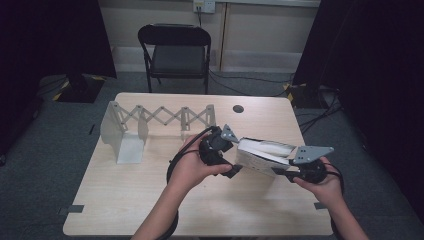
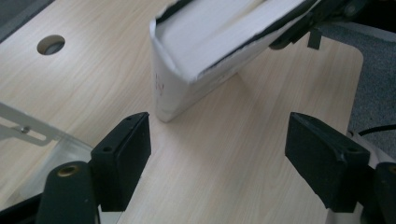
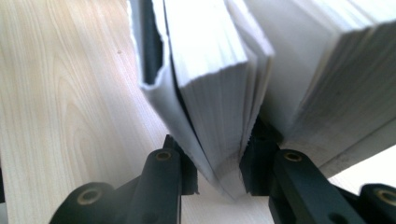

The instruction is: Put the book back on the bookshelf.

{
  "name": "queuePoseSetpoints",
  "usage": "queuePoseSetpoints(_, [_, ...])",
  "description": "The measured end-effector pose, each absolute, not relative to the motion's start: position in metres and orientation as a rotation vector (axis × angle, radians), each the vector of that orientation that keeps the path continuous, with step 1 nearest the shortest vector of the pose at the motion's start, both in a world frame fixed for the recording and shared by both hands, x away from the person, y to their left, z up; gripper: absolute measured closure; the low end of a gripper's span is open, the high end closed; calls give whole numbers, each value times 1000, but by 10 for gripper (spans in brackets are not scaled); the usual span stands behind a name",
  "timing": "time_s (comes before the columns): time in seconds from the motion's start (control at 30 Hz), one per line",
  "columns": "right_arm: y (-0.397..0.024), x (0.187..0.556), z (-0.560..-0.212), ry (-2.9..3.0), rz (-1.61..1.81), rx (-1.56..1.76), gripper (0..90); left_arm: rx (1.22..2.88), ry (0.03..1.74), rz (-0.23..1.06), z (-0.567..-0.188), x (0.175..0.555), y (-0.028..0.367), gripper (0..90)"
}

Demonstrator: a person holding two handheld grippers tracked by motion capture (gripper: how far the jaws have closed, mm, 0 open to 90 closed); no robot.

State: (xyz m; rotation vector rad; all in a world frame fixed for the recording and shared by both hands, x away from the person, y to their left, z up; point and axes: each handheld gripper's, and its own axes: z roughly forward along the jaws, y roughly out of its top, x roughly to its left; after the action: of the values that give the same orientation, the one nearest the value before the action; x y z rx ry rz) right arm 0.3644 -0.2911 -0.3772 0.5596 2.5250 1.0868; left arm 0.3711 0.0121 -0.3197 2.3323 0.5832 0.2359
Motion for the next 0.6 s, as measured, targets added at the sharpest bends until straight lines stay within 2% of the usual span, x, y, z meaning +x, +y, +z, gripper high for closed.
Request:
queuePoseSetpoints(0.27, [-289,364,-369,2548,1111,544,754,2317,618,174,-354,370,27,234])
queuePoseSetpoints(0.6, [-291,364,-367,2566,1115,568,757,2322,626,114,-387,366,34,240])
